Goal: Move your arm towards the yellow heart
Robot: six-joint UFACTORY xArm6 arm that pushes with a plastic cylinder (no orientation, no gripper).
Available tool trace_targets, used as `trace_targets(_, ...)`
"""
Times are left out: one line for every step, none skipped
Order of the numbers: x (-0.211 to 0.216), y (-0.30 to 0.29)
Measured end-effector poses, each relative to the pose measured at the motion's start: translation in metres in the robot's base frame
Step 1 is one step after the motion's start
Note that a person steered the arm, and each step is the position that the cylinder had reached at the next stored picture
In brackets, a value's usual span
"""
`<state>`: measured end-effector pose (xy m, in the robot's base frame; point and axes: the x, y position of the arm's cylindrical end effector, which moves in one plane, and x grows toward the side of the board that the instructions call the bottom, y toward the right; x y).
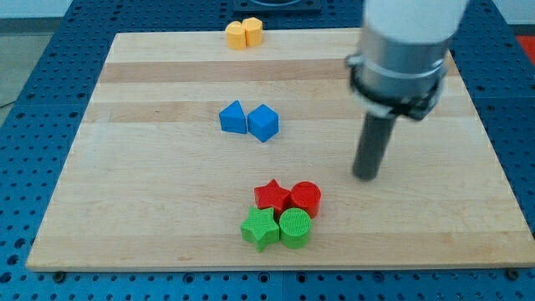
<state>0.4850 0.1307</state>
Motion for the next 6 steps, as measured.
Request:
trace_targets(-0.041,0.011)
trace_targets(-0.045,-0.005)
trace_targets(-0.08,-0.009)
trace_targets(-0.168,-0.008)
trace_targets(-0.249,-0.025)
trace_targets(-0.291,-0.072)
